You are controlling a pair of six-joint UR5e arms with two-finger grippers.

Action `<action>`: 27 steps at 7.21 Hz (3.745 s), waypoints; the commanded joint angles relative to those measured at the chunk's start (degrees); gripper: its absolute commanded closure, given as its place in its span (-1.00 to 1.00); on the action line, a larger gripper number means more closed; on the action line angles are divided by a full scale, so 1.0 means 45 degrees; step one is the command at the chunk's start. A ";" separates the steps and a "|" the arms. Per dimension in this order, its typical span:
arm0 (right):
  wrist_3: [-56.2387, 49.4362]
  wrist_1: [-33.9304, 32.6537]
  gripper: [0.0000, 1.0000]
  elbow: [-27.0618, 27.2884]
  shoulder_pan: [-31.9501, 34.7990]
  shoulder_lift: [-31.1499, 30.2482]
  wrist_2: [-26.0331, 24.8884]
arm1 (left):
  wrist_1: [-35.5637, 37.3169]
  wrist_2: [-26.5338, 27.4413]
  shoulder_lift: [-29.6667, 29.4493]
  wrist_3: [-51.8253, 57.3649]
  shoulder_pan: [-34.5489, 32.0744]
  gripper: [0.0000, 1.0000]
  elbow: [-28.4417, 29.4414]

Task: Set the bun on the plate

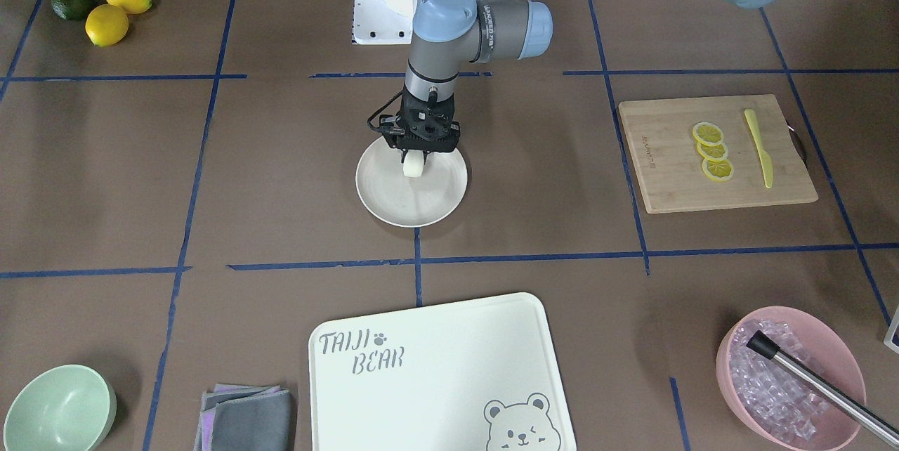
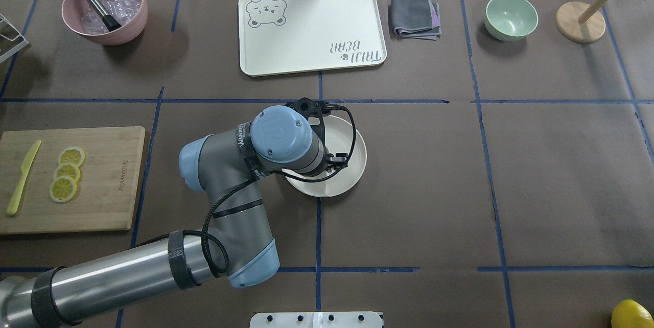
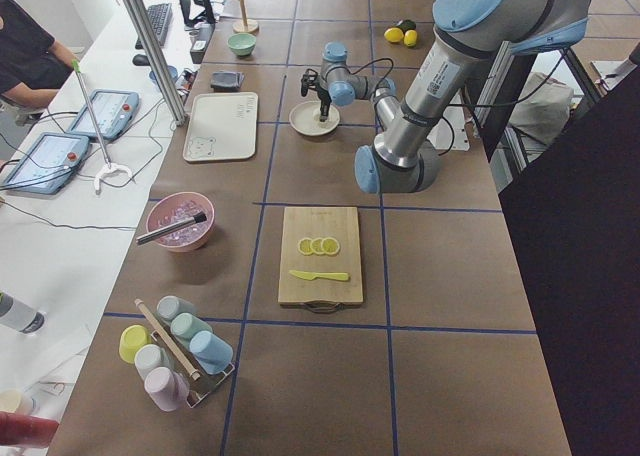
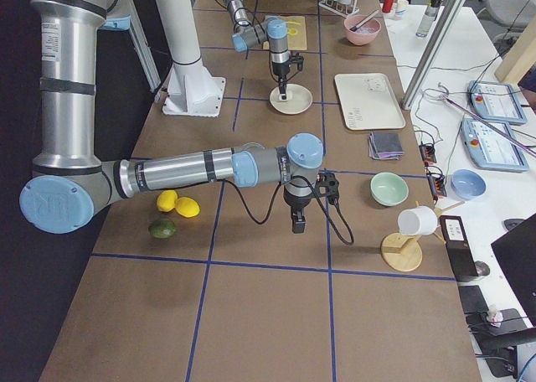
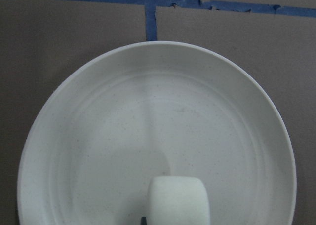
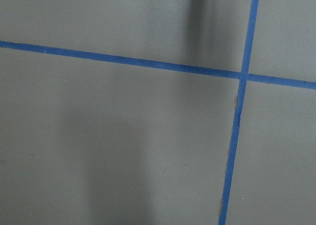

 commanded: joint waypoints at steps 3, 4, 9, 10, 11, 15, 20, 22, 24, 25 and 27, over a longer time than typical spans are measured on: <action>0.0006 0.0001 -1.00 -0.0005 0.0000 -0.0024 0.0027 | -0.0070 0.0400 -0.0634 0.0021 0.0008 0.21 0.0843; 0.0006 0.0020 -1.00 -0.0006 0.0000 -0.0024 0.0027 | -0.0070 0.0400 -0.0634 0.0021 0.0008 0.20 0.0845; 0.0006 0.0001 -1.00 0.0014 0.0000 -0.0024 0.0182 | -0.0109 0.0380 -0.0615 0.0002 0.0008 -0.13 0.0943; 0.0006 0.0001 -1.00 -0.0005 0.0000 -0.0005 0.0183 | -0.0109 0.0380 -0.0595 0.0021 0.0008 -0.26 0.0943; 0.0006 0.0020 -1.00 0.0014 0.0000 -0.0005 0.0202 | -0.0090 0.0380 -0.0595 0.0021 -0.0012 -0.46 0.0885; 0.0006 0.0021 -1.00 0.0014 0.0000 0.0034 0.0202 | 0.1849 -0.0938 0.1447 0.1842 -0.1568 -0.86 -0.2732; -0.0150 0.0021 -1.00 -0.0162 0.0000 0.0073 0.0125 | 0.2840 -0.4844 0.9275 0.9924 -0.6073 -0.84 -0.7924; -0.0150 0.0021 -1.00 -0.0181 0.0000 0.0054 0.0124 | 0.2879 -0.6058 1.1057 1.3246 -0.8455 -0.90 -0.7673; -0.0150 0.0021 -1.00 -0.0181 0.0000 -0.0102 0.0124 | 0.2956 -0.8588 1.1495 1.6781 -1.1907 -0.98 -0.5226; -0.0170 0.0021 -1.00 -0.0201 0.0019 -0.0141 0.0163 | 0.2918 -0.9745 1.1263 1.7920 -1.3299 -0.98 -0.3489; -0.0848 -0.0096 -1.00 -0.0220 0.0602 -0.0220 0.0222 | 0.3093 -0.9446 1.1280 1.8010 -1.4283 -0.98 -0.3160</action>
